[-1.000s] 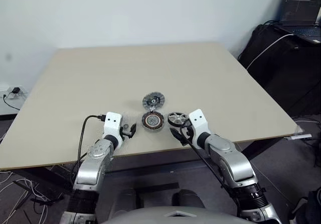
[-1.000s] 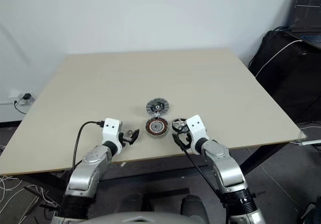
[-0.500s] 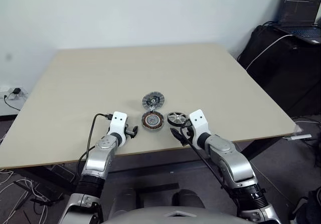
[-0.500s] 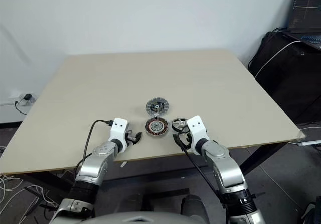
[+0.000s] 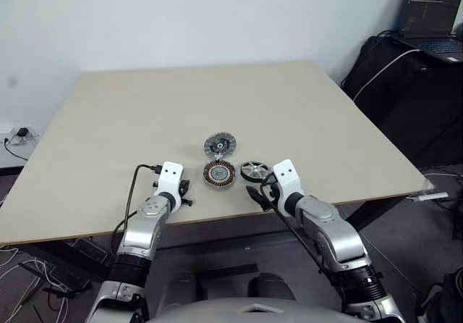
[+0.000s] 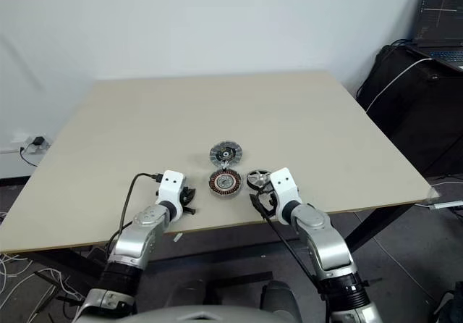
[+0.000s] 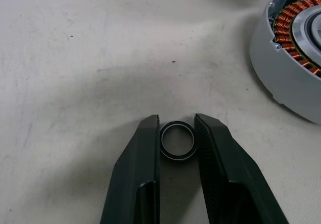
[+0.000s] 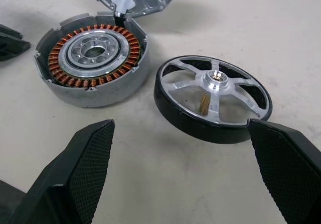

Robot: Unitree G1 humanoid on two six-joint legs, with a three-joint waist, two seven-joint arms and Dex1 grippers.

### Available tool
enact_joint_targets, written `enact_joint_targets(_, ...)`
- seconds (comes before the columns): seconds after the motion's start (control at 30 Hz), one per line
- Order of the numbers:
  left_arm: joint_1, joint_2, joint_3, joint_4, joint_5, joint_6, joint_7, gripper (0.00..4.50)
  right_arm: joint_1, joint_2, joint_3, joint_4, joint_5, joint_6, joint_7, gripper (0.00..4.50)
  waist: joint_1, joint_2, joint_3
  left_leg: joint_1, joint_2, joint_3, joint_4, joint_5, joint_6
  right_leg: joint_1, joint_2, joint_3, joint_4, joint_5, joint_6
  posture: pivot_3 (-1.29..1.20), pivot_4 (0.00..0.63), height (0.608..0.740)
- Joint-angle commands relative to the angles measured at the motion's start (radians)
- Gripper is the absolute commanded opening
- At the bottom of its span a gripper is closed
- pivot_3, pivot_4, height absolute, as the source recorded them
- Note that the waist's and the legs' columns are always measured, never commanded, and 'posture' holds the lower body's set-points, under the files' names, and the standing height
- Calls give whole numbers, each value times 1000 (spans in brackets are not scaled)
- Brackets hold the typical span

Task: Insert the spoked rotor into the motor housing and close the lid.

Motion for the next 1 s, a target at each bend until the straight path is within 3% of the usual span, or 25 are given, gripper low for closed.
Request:
enact_joint_targets(0.03,30,12,-5,-73,5,20,-7,669,-12,2,-16,-15,-1,-29,-5,4500,-3,0,0,0,0,0,0,0,0,0,0,0,0,0,0,0,0,740)
enact_joint_targets(0.37,-57,-36,-45,-239,-76,27,-121,669,-27,2,-10,-8,-2,-30,-2,4500,7,-2,2,-2,0,0,0,0,0,-1,-1,-1,0,0,-1,0,0,740)
enact_joint_targets(0.73,-227,-65,-163,1,-23,-31,-165,669,-20,12,-16,-7,-1,-41,-13,4500,4,-3,2,-2,-5,-1,0,0,0,-1,1,0,0,-1,-1,0,0,740)
enact_joint_targets(1.0,-274,-94,-168,143,13,-78,-152,669,0,19,-25,-26,1,-41,-29,4500,5,-3,2,-2,-5,-1,0,0,0,-1,1,0,-1,-1,-1,0,0,740)
